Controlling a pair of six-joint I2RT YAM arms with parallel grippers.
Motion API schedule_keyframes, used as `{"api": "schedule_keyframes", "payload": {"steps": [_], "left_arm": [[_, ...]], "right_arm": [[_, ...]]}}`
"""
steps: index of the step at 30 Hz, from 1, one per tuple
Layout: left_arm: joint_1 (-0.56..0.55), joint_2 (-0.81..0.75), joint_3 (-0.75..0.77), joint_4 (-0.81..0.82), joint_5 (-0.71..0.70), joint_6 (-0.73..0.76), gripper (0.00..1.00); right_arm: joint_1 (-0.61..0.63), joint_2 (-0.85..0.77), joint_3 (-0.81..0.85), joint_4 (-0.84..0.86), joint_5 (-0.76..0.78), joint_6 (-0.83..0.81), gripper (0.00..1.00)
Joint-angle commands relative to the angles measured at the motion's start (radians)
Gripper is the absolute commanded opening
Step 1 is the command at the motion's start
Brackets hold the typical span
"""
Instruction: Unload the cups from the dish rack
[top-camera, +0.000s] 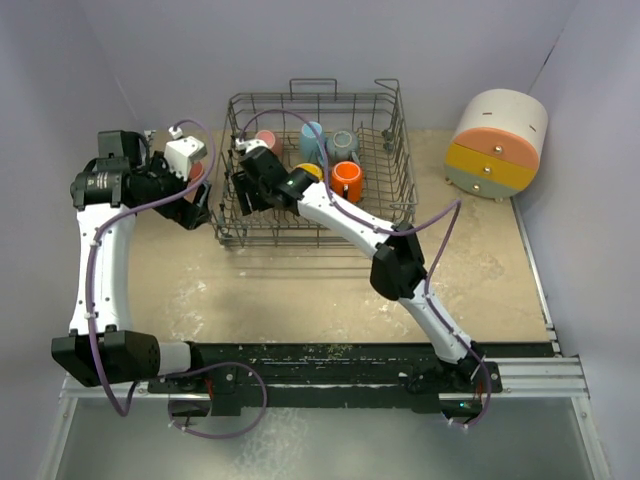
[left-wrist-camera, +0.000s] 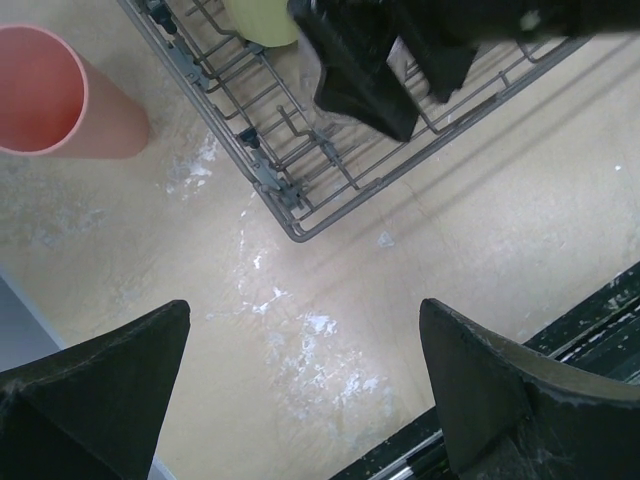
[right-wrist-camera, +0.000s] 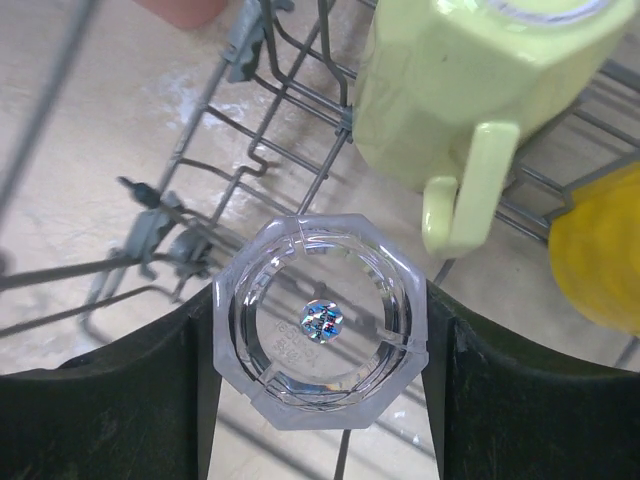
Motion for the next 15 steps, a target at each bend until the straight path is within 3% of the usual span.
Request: {"api": "schedule_keyframes", "payload": {"steps": [1,10,15], "left_arm": [[0.003,-0.081,-0.066,0.160,0.054,0.104,0.99],[0.003,-0.197,-0.163,0.331,0.239,0.325,0.99],[-0.001,-0.293,-0.237,0.419,0.381,0.520,0.99]], "right_arm": [[-0.028,-0.262,0.017,0.046,-0.040,0.050,0.24],[-0.124,-0.519,-0.247,0.174,-0.305,0.239,0.18],[-0.161,-0.677,-0.511,0.423,-0.533,0.403,0.17]]}}
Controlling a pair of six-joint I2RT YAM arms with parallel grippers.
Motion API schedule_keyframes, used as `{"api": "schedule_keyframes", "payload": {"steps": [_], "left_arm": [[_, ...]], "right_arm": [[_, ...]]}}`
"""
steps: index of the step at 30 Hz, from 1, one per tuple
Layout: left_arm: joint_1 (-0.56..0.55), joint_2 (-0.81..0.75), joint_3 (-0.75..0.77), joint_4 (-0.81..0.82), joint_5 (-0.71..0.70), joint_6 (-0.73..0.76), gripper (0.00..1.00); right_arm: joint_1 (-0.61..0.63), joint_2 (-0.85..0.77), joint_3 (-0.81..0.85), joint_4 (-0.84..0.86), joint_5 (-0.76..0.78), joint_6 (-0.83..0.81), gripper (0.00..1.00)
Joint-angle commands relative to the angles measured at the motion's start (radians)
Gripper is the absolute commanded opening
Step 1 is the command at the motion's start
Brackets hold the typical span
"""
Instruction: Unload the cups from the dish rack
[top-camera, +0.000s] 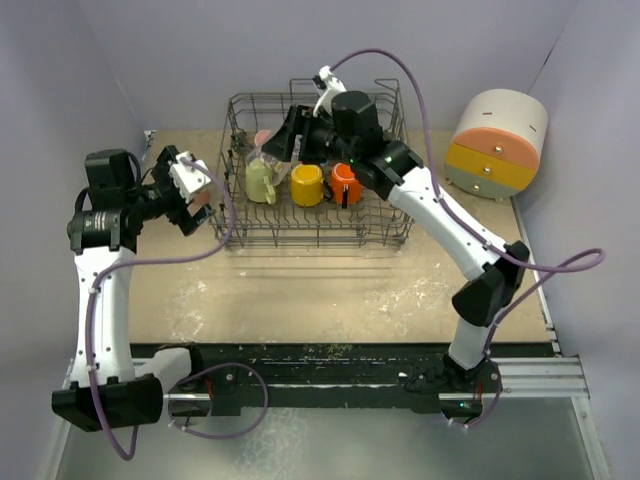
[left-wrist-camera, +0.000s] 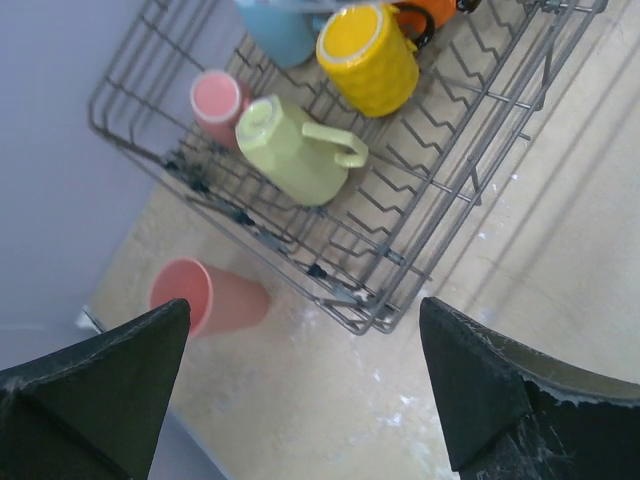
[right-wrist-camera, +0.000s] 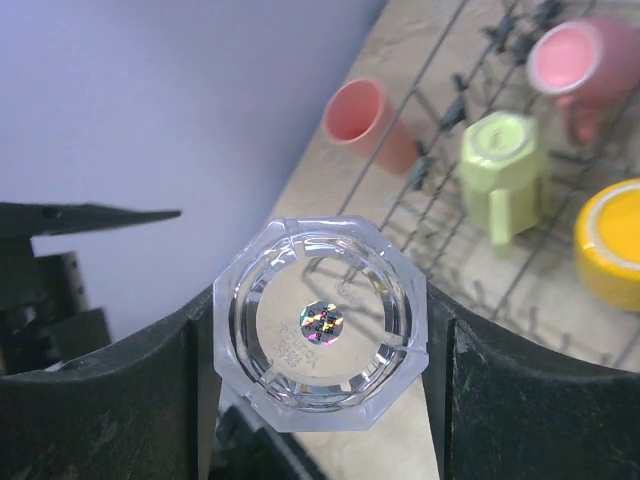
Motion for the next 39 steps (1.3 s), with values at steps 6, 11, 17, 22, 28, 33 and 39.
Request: {"api": "schedule_keyframes", "payload": {"steps": [6,11,17,22,28,33,39], "left_arm": [[-0.020,-0.155,-0.105,0.280,0.250,0.236,0.98],[-0.023,-0.189,-0.140,0.307,0.266,0.289,0.90],[-0.023,-0.246,-0.151,0.212,0.321,0.427,0.90],[-0.023,-0.270,-0.148,0.196,0.362,0.448,0.89],[-0.023,-0.259,-0.088,0.194,0.453,0.343,0.85],[-0.024,-0.266,-0.098,0.265,0.450,0.292,0.79],[-0.024,-0.269,-0.100,0.279,0.439,0.302,0.48]], "right_arm": [[-0.032,-0.186,-0.453,0.609,-0.480,0.456,0.08],[-0.032,-0.214,-0.582,0.878,-0.514,0.652,0.03],[-0.024,-0.227,-0.695,1.075,-0.531,0.799,0.00],[-0.006,-0.247,-0.726,1.098,-0.516,0.816,0.00],[0.030,-0.258,-0.749,1.142,-0.471,0.848,0.00],[0.088,-0.236,-0.747,1.192,-0.456,0.878,0.00],[0.111,-0.254,-0.803,1.253,-0.425,0.917,0.00]]}}
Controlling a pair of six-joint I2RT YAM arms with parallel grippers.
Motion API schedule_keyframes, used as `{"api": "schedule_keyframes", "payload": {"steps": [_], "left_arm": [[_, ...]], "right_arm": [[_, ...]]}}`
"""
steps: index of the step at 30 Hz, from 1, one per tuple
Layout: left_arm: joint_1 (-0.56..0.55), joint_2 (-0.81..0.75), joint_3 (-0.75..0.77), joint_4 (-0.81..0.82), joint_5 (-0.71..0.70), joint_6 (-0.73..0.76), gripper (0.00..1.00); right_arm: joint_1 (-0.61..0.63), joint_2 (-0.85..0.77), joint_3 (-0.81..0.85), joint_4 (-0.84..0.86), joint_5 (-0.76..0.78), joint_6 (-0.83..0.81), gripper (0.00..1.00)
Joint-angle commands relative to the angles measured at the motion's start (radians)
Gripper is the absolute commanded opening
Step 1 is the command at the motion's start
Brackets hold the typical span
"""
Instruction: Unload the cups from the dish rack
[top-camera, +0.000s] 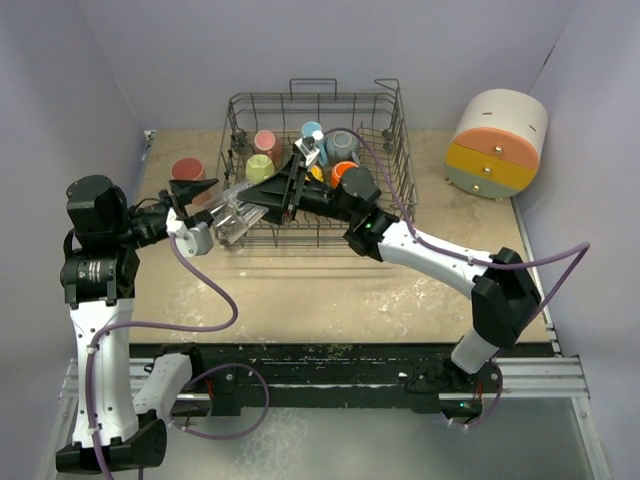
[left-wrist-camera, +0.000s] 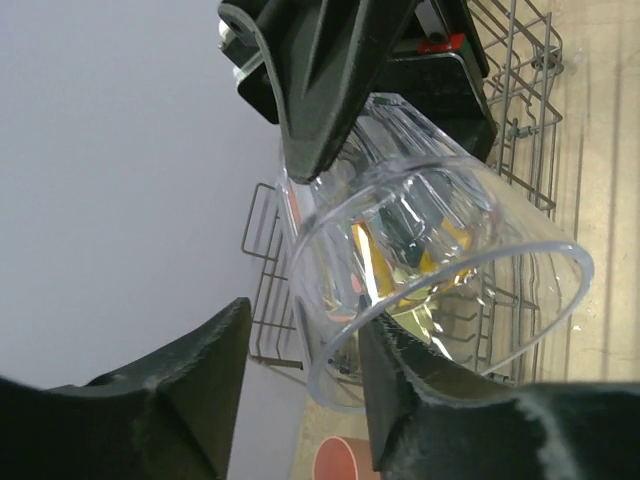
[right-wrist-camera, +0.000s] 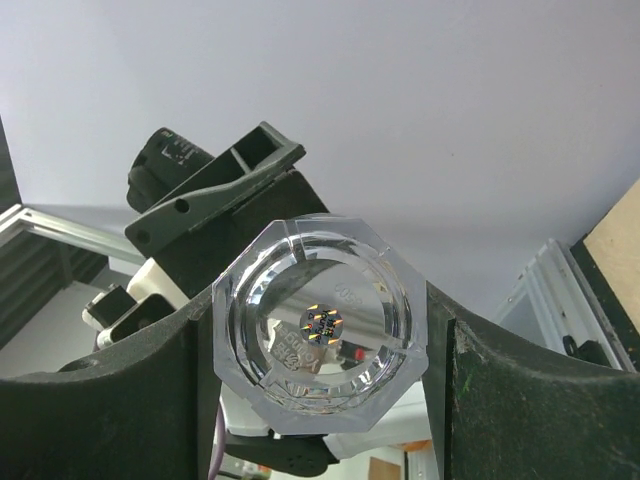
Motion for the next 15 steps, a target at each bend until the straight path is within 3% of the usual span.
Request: {"api": "schedule_keyframes", "payload": {"steps": [1,4,5,9,12,15], "left_arm": [[-0.004,-0.006,0.020,0.071,0.036,-0.025,0.41],[-0.004,-0.014,-0.003,0.161,0.037,-0.111,0.29],[-0.004,-0.015,-0.011,0.178,0.037,-0.130,0.25],[-0.004,-0.009,-0.024,0.224,0.006,-0.202,0.00],[-0.004,-0.003,-0.033,0.267,-0.077,-0.262,0.00],[-0.003,0.038,-0.022,0.308,-0.229,-0.330,0.00]], "right_arm": [[0.016,-0.042,-0.018,0.132,0.027,0.050,0.00],[0.036,-0.038,-0.009,0.133,0.038,0.050,0.02],[0.042,-0.034,-0.005,0.132,0.039,0.050,0.07],[0.051,-0.033,-0.014,0.133,0.045,0.050,0.51],[0.034,-0.062,-0.046,0.091,0.037,0.038,0.82],[-0.023,-0.118,-0.033,-0.107,0.047,-0.071,0.99]]}}
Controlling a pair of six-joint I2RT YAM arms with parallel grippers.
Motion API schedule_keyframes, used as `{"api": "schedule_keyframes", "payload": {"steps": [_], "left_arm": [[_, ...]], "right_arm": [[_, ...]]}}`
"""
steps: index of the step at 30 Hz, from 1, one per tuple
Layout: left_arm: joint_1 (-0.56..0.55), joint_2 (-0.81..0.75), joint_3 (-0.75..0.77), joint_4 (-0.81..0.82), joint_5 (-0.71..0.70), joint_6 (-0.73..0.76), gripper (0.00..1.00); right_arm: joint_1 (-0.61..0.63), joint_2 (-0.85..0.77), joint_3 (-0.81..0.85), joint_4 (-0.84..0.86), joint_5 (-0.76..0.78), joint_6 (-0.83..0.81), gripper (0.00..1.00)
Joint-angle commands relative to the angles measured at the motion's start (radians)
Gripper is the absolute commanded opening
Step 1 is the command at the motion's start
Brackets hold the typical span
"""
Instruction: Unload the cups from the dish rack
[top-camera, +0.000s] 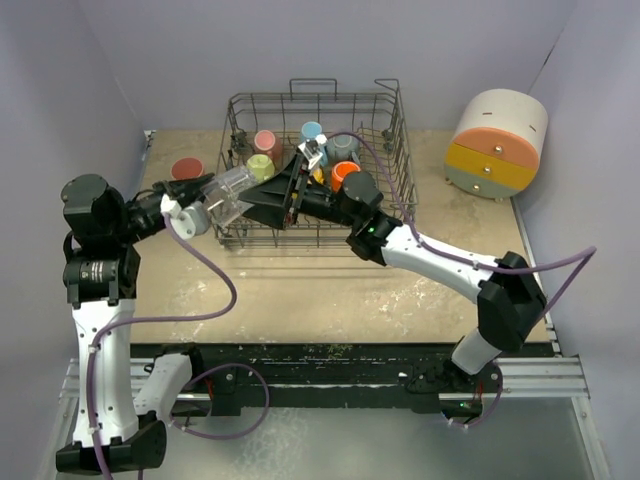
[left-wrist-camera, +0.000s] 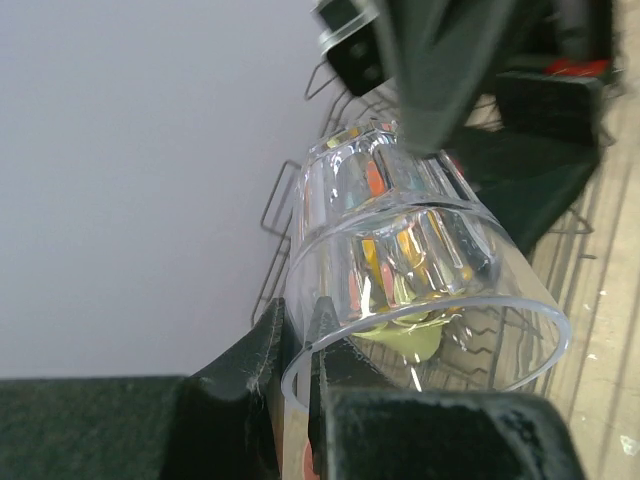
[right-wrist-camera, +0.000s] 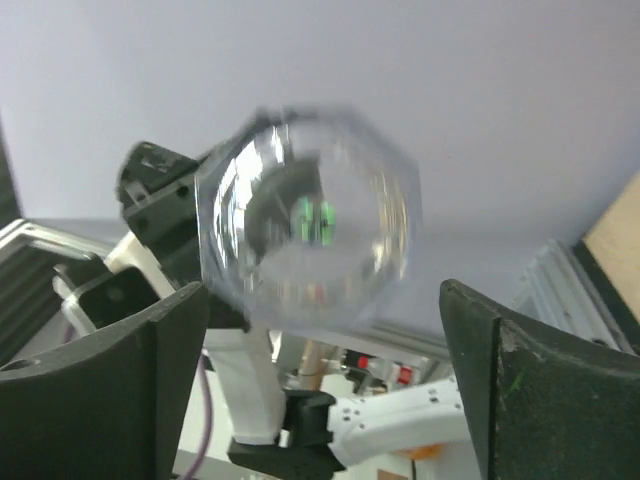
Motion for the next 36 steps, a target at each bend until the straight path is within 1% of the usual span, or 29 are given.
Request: {"api": "schedule_keyframes", "payload": {"steps": [1,2,4,5,8,11,14,18,21,28,33,36], "left_arm": [[0.002,0.079,0.034,0.104,-0.241,-0.107,0.00],[0.002,0.120,0.074,0.062,-0.307,-0.111,0.00],[0.003,0.228,0.204,-0.096,-0.444,-0.085,0.00],[0.003,0.291,0.267,-0.175,-0.542,-0.070,0.00],[0.015,0.465,0.443,-0.397,-0.727,-0.008,0.00],[0.065,0.584,0.533,-0.493,-0.833,-0.002,0.00],[0.122,0.681,0.557,-0.507,-0.927,-0.018,0.00],[0.215,0.831,0.660,-0.620,-0.920,-0.046,0.00],[0.244,0.868,0.673,-0.649,-0.918,-0.028,0.00],[0.245,0.936,0.600,-0.651,-0.972,-0.010,0.00],[0.246,1.039,0.586,-0.609,-1.014,-0.062,0.00],[0.245,1.117,0.602,-0.584,-1.042,-0.102,0.00]], "right_arm": [[-0.071,-0.120,0.027,-0.259,0.001,-0.160,1.00],[-0.100,-0.143,0.047,-0.368,0.024,-0.223,1.00],[-0.154,-0.181,0.102,-0.578,0.074,-0.360,1.00],[-0.177,-0.199,0.114,-0.640,0.091,-0.398,1.00],[-0.212,-0.243,0.165,-0.812,0.178,-0.526,1.00],[-0.214,-0.256,0.225,-0.964,0.275,-0.635,1.00],[-0.213,-0.264,0.243,-1.044,0.339,-0.700,1.00],[-0.213,-0.267,0.244,-1.095,0.378,-0.748,1.00],[-0.214,-0.260,0.243,-1.112,0.391,-0.772,1.00],[-0.214,-0.228,0.258,-1.129,0.403,-0.802,1.00],[-0.214,-0.200,0.287,-1.159,0.431,-0.829,1.00],[-0.216,-0.195,0.308,-1.181,0.453,-0.845,1.00]]}}
